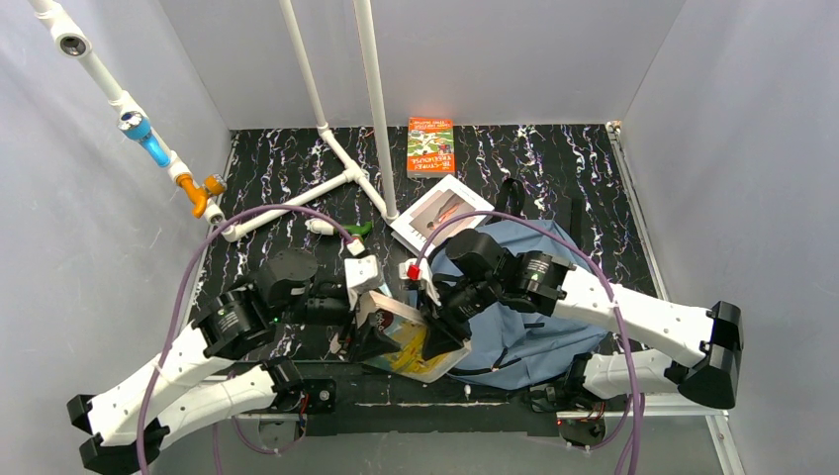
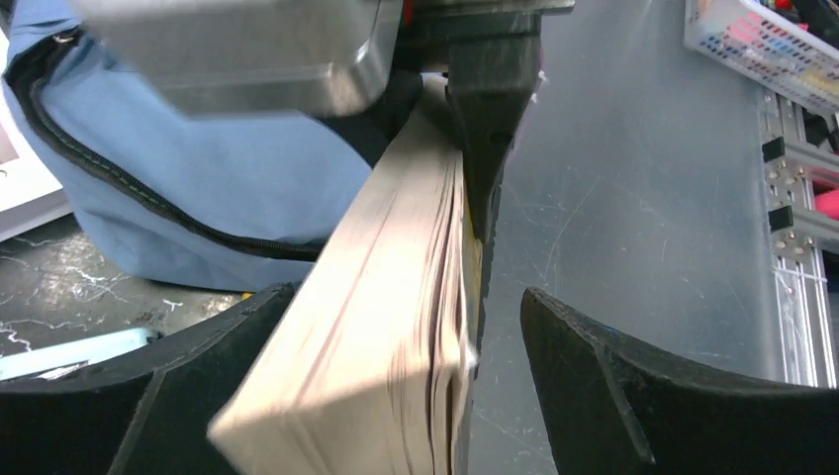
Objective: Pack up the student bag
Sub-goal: Adjust the book.
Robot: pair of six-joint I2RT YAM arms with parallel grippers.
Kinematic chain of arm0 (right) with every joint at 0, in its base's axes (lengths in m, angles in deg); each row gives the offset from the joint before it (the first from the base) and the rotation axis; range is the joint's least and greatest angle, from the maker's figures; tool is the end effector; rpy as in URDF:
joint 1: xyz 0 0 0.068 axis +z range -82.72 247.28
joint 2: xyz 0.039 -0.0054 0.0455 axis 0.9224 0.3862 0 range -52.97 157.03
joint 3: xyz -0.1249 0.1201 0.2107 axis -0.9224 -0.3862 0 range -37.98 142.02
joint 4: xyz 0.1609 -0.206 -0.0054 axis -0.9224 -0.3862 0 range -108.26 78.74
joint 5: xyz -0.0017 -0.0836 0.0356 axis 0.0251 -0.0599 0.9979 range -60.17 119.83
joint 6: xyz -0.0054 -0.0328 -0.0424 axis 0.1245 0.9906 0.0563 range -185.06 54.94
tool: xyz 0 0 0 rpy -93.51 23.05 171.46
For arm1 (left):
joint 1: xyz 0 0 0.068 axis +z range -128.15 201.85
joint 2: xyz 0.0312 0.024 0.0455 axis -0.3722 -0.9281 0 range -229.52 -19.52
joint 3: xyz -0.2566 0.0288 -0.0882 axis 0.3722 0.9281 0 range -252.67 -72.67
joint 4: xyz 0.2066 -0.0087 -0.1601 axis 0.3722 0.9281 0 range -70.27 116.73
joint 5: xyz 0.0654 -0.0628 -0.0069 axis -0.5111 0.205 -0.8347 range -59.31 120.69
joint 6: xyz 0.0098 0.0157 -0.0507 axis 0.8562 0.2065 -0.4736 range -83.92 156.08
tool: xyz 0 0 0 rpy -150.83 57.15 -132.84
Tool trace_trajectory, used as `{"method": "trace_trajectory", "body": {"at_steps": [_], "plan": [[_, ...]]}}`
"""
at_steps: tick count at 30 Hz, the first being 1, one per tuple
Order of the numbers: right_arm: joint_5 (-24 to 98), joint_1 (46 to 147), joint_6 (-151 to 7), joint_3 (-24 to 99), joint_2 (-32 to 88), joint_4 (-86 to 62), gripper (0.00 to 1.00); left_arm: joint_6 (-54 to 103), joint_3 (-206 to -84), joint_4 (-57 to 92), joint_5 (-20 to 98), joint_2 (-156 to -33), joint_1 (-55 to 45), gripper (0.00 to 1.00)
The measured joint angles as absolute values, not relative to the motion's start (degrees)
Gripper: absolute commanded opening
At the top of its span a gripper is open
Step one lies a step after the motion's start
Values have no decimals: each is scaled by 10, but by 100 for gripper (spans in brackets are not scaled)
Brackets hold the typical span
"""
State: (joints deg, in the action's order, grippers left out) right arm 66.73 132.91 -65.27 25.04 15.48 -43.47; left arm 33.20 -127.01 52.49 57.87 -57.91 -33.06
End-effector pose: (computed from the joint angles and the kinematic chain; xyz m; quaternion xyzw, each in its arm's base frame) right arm 0.0851 0.2399 0.3330 -0.5775 0.6408 0.4659 0.1970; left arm 0.0634 -0.1185 0.3720 0.4682 0.6398 -0.4452 0.4162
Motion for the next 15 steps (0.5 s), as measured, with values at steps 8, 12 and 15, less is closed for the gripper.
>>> {"method": "trace_trajectory", "body": {"at_steps": [8, 12, 15], "plan": [[672, 1327, -651, 257, 175, -471, 3, 304, -1274, 512, 630, -626, -327, 0], [661, 1328, -653, 257, 173, -467, 44, 294, -1274, 515, 617, -619, -328, 0], [631, 1326, -663, 257, 167, -453, 80, 268, -1274, 524, 565, -602, -333, 0]]}}
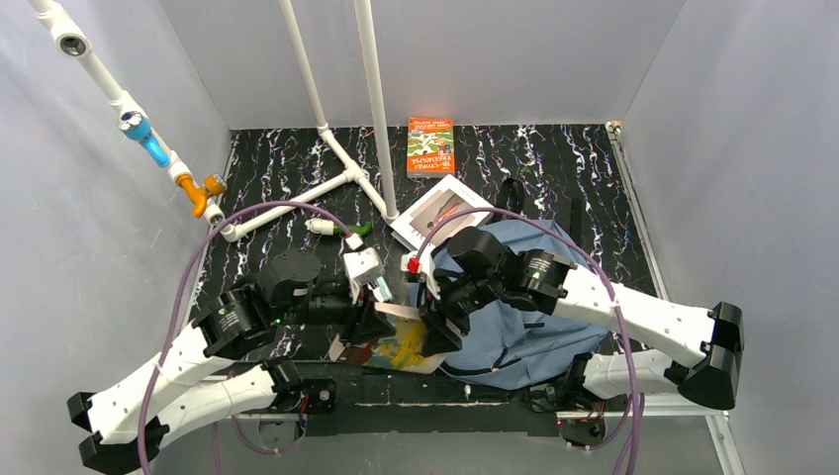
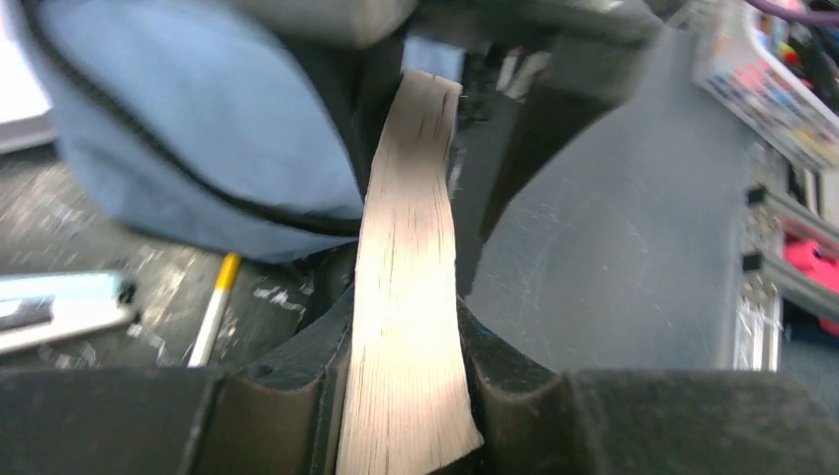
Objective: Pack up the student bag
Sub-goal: Adjust the book, then place the book in the student bag.
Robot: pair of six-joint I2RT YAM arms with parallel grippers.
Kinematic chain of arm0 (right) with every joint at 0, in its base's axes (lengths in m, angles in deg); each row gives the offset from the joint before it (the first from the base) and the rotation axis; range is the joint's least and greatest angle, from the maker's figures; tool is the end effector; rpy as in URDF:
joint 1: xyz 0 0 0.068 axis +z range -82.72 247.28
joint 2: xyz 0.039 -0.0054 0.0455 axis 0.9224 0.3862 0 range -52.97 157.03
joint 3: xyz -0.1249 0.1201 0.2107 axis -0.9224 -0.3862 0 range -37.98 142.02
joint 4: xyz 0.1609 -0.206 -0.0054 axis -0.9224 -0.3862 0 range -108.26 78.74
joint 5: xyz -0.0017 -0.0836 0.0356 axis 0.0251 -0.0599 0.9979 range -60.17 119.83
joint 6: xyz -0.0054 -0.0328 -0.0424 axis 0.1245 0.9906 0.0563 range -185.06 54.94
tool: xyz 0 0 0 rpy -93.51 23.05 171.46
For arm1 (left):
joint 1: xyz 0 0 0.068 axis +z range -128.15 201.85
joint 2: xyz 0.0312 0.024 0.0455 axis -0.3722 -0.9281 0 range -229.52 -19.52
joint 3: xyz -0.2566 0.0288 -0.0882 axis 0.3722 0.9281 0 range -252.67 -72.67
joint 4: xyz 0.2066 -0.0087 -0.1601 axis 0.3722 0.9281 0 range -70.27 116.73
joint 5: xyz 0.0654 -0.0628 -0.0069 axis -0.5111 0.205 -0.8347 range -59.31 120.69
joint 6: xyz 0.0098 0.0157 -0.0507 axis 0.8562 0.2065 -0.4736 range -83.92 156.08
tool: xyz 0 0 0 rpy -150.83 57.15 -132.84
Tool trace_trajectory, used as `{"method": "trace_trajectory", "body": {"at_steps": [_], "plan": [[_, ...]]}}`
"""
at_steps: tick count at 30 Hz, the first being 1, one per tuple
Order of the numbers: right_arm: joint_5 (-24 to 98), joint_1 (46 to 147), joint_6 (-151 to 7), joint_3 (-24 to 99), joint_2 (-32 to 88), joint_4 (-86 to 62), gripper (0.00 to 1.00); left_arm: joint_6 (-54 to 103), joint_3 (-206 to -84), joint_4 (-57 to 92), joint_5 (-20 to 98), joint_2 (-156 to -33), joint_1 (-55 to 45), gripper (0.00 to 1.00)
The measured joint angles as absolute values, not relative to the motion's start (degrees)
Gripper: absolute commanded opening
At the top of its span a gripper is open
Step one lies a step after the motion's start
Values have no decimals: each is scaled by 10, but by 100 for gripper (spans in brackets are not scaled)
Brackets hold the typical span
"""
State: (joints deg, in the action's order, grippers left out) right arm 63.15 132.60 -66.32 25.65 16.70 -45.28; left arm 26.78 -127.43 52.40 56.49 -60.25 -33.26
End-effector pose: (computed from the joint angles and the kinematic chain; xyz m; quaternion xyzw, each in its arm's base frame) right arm 0.0897 0.2422 0.3282 -0.5632 0.6721 0.4393 0.1954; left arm 0.0695 -0.1267 0.3696 0.4282 0.6786 -0.4564 0.3844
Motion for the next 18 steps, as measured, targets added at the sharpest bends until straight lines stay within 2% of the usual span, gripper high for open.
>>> {"method": "trace_trajectory", "body": {"at_steps": [1, 3, 14, 18], "plan": [[615, 1323, -669, 256, 162, -445, 92, 253, -1276, 536, 537, -596, -334, 0], [580, 1315, -678, 255, 150, -433, 98, 228, -1287, 566, 481, -591, -334, 0], [249, 1279, -815, 238, 135, -423, 98, 103, -1454, 782, 167, -651, -333, 0], [164, 1322, -861, 227, 152, -429, 98, 24, -1529, 869, 76, -655, -333, 0]]}}
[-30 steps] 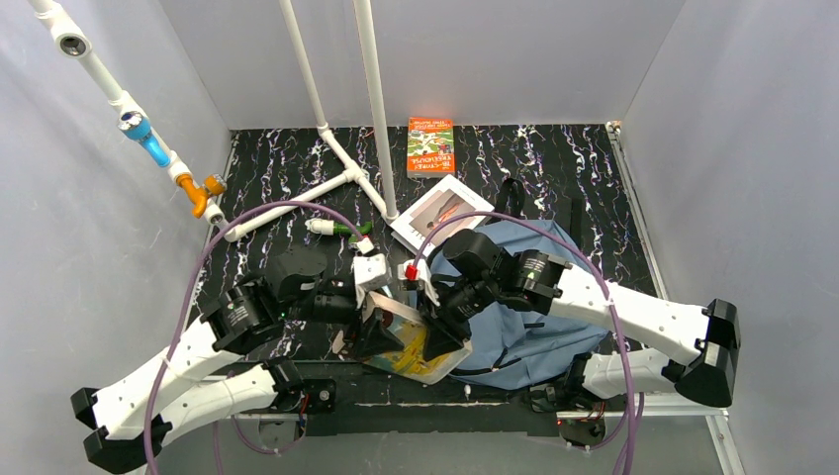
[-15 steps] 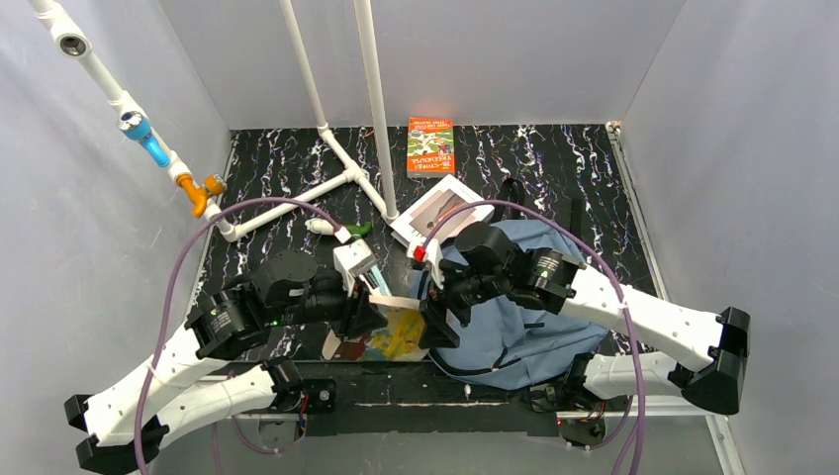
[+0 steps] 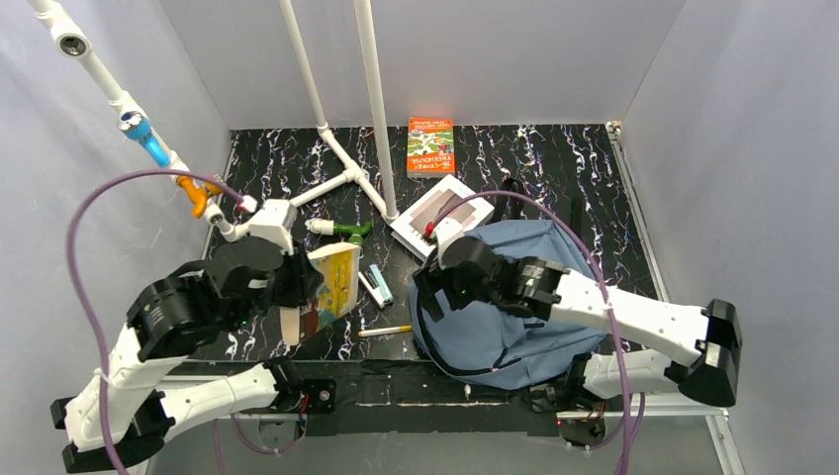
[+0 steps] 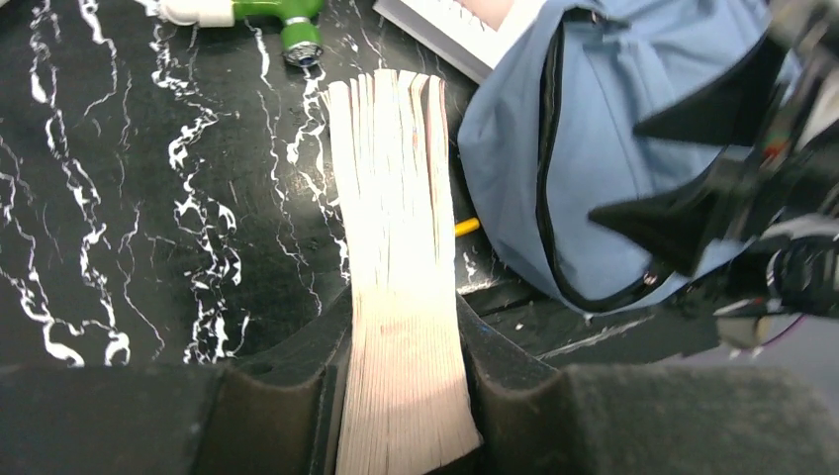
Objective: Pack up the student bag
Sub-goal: Place the book in the student bag.
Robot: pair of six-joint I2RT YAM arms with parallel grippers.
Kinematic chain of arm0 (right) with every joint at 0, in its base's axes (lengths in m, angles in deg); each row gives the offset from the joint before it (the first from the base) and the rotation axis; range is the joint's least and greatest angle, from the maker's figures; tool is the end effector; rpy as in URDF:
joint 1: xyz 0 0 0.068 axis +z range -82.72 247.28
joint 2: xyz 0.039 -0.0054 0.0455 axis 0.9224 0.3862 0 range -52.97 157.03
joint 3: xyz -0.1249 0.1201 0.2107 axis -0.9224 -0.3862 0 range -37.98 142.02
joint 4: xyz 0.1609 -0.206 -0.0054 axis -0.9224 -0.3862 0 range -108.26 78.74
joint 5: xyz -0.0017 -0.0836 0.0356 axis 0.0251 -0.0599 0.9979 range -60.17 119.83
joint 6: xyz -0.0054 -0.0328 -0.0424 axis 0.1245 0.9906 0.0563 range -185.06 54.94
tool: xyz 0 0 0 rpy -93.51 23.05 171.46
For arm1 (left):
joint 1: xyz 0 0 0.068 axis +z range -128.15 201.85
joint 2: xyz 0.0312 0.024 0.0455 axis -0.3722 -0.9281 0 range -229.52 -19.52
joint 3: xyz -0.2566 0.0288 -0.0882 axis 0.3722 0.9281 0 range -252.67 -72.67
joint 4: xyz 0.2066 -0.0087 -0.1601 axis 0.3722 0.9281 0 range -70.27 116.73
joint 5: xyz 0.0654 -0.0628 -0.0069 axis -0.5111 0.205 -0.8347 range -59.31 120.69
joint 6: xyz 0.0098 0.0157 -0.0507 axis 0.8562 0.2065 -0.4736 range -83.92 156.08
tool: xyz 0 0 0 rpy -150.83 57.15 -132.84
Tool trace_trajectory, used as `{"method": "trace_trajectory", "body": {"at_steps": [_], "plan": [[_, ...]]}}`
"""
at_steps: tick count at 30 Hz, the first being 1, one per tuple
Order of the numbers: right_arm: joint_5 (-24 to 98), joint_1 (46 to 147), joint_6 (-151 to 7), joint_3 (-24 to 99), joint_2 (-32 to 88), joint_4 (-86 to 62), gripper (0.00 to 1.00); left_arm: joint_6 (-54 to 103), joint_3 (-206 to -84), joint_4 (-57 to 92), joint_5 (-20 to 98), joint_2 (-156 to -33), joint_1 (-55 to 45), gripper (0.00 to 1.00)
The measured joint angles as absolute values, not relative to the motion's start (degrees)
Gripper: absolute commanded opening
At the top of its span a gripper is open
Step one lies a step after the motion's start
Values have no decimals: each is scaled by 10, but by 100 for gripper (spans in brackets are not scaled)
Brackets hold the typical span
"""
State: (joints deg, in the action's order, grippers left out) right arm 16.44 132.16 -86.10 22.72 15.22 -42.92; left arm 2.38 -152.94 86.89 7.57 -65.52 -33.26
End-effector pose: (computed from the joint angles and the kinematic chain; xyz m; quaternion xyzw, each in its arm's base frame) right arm 0.1164 0.2291 0.3176 -0.2884 0.8508 0.2136 0.3838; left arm 0.0658 -0.0699 0.4331 0.0658 0.8634 -0.2020 0.4577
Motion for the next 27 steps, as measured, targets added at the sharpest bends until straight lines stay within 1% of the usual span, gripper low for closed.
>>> {"method": "trace_trajectory", "body": {"at_steps": [4, 6, 9, 13, 16, 18, 21, 23, 24, 25, 27], "plan": [[76, 1407, -902, 227, 200, -431, 98, -42, -1546, 904, 38, -637, -333, 0], [24, 1446, -925, 228, 229, -445, 95, -68, -1545, 922, 27, -633, -333, 0], [-27, 1475, -951, 231, 259, -471, 94, -90, -1535, 927, 20, -631, -333, 0], [-76, 1503, -986, 234, 278, -493, 90, -103, -1514, 925, 22, -631, -333, 0], [-106, 1521, -1015, 234, 280, -504, 83, -107, -1505, 924, 26, -632, -333, 0], [-122, 1528, -1026, 227, 281, -493, 83, -109, -1499, 917, 29, -632, -333, 0], [-153, 1528, -1036, 218, 295, -482, 91, -112, -1487, 905, 37, -630, -333, 0], [-178, 1528, -1044, 218, 324, -476, 90, -115, -1479, 896, 44, -629, -333, 0], [-187, 1528, -1045, 218, 338, -472, 86, -116, -1475, 892, 49, -629, -333, 0], [-198, 1528, -1047, 215, 354, -467, 75, -118, -1471, 888, 52, -627, -333, 0], [-213, 1528, -1054, 201, 373, -456, 51, -120, -1466, 883, 60, -625, -333, 0]]}}
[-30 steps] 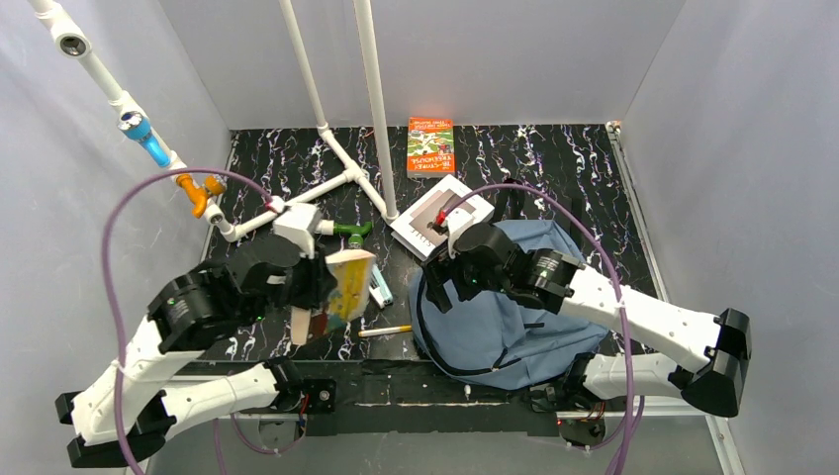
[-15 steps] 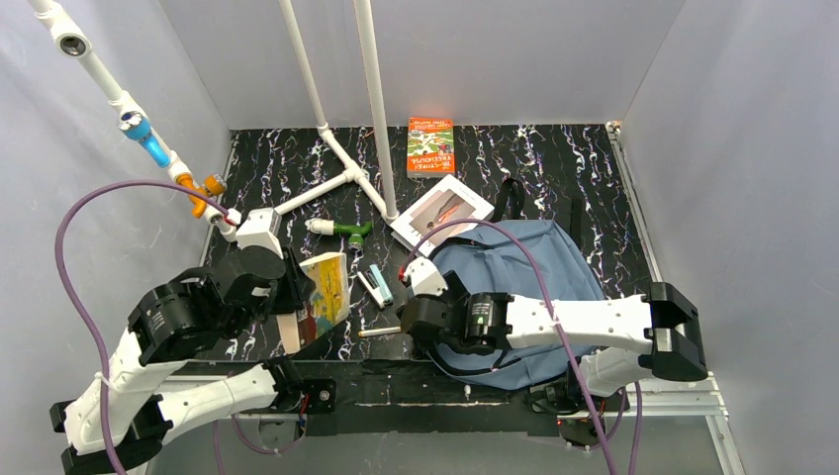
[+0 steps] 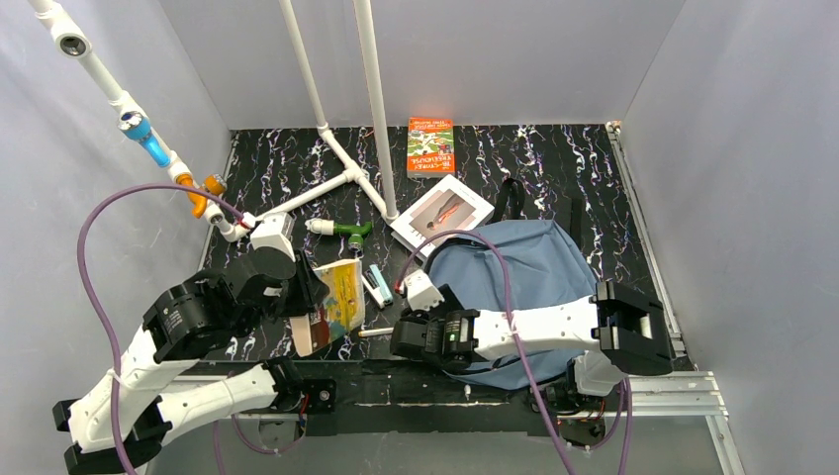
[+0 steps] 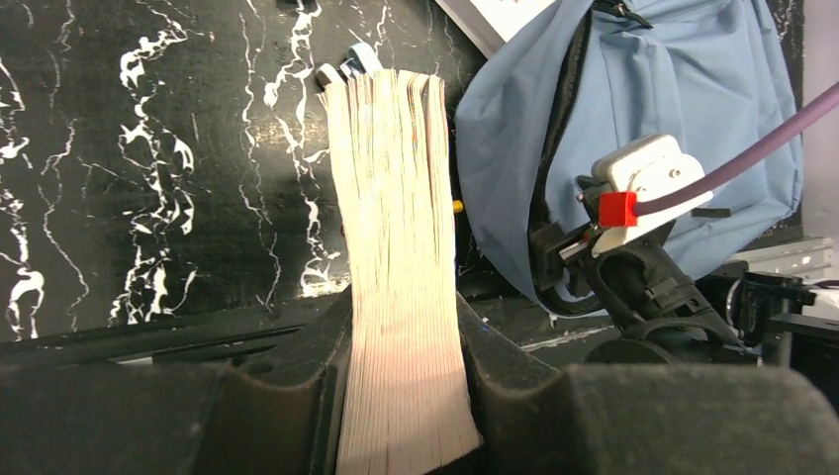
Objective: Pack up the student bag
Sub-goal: Place the book in the student bag.
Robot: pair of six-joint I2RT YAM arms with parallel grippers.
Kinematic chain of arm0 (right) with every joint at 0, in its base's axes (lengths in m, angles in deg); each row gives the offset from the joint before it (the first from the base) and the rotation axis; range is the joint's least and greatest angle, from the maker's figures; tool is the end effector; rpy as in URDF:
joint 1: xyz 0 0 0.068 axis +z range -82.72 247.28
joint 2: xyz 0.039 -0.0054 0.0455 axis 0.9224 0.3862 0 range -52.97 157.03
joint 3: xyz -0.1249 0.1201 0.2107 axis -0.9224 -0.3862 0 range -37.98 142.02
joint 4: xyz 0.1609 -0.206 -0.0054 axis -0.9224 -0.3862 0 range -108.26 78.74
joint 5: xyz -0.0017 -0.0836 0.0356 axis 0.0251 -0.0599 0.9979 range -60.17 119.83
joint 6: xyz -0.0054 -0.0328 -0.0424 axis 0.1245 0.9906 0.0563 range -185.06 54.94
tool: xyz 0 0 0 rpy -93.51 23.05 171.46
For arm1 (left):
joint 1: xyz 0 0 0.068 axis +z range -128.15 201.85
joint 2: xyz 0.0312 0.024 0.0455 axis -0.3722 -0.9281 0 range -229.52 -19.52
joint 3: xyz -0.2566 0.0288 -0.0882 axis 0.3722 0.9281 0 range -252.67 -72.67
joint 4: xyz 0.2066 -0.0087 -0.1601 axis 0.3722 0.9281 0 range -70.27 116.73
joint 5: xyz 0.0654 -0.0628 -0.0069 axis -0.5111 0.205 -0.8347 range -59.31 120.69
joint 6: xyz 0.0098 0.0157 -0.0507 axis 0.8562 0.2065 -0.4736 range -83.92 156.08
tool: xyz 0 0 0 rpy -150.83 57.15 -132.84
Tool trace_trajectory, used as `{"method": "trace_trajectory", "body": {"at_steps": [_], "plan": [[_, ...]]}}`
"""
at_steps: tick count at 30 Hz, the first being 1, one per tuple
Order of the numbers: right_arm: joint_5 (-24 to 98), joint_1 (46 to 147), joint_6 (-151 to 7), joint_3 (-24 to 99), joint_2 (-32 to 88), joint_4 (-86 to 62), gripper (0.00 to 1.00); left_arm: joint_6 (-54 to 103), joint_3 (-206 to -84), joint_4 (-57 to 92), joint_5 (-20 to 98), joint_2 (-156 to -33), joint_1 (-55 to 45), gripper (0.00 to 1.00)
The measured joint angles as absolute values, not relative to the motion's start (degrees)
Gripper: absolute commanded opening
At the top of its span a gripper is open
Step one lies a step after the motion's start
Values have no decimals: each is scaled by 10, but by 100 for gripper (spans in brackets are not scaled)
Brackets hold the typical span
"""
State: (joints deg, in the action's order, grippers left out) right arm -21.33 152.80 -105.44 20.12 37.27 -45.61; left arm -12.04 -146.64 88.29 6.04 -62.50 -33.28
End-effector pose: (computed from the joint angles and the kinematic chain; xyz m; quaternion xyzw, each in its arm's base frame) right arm 0.0509 0.2958 0.2096 -0.2577 0.8492 -0.0285 0.4601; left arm 0.0639 -0.0656 0.4063 -0.0405 0.8806 -0.2195 0.4180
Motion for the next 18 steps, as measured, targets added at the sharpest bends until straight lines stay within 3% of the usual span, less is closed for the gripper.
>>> {"method": "trace_trajectory", "body": {"at_steps": [3, 6, 18], "plan": [[-229, 1528, -1054, 192, 371, -458, 32, -122, -1462, 873, 73, -620, -333, 0], [-241, 1528, -1038, 192, 332, -458, 3, -121, -1458, 857, 89, -616, -333, 0], [-224, 1483, -933, 196, 119, -516, 1, -136, -1387, 731, 187, -615, -333, 0]]}}
